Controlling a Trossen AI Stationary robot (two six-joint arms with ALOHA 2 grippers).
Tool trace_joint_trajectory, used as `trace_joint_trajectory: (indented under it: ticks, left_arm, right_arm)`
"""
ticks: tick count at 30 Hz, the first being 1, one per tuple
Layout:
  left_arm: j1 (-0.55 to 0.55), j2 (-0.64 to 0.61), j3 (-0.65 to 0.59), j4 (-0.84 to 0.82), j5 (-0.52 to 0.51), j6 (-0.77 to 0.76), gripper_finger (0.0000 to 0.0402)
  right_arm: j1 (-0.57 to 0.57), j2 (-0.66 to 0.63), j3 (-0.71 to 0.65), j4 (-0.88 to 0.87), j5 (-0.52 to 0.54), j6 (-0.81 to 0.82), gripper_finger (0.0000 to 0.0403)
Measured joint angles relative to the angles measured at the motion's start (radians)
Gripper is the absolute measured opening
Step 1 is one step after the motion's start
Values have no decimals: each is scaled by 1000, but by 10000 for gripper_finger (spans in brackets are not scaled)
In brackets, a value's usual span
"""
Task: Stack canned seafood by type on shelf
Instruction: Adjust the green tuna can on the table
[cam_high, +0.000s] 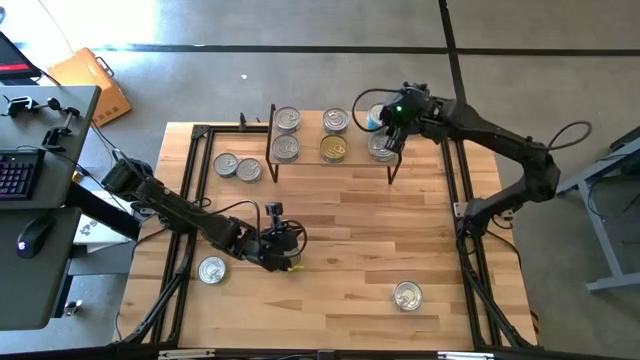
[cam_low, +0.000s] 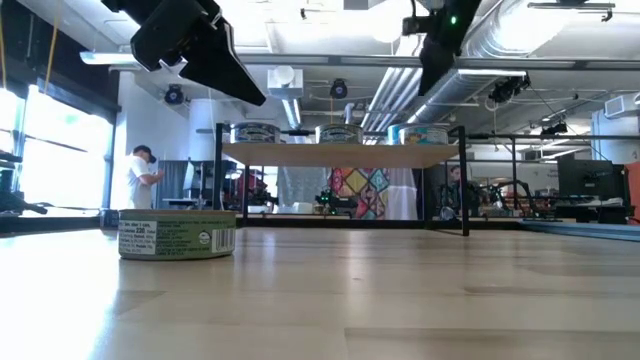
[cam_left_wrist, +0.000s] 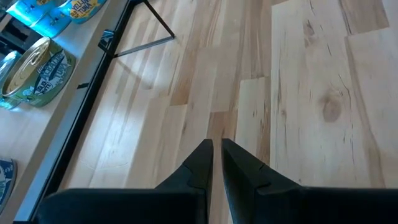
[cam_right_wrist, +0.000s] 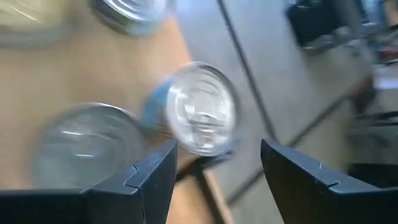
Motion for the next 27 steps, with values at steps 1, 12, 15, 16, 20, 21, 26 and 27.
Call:
trace_joint_trajectory:
  ticks: [1,12,15,16,20,21,26,27]
  left_arm:
    - [0,0,0,-7,0,-5,23]
    - [0,1,-87,17,0,-77,23]
    - [0,1,-111,42,0,-89,23]
    - [0,1,-118,56,1,-89,23]
    - [-4,1,-138,97,26,-89,23]
    - [-8,1,-143,106,42,-86,23]
    - [-73,1,-193,107,241,-87,23]
    - [-87,1,-202,81,272,-119,23]
  right_arm:
    - [14,-4,9,-19,-35,27,224]
    - [437,-56,-213,114,-155,236,224]
    - [581,-52,-363,313,-157,334,224]
    - [629,-46,-419,407,-157,358,224]
    - [795,2,-634,842,-152,428,224]
    - [826,19,-679,970,-139,445,224]
    - [925,153,-856,1464,47,517,224]
    - [936,182,-875,1535,94,527,224]
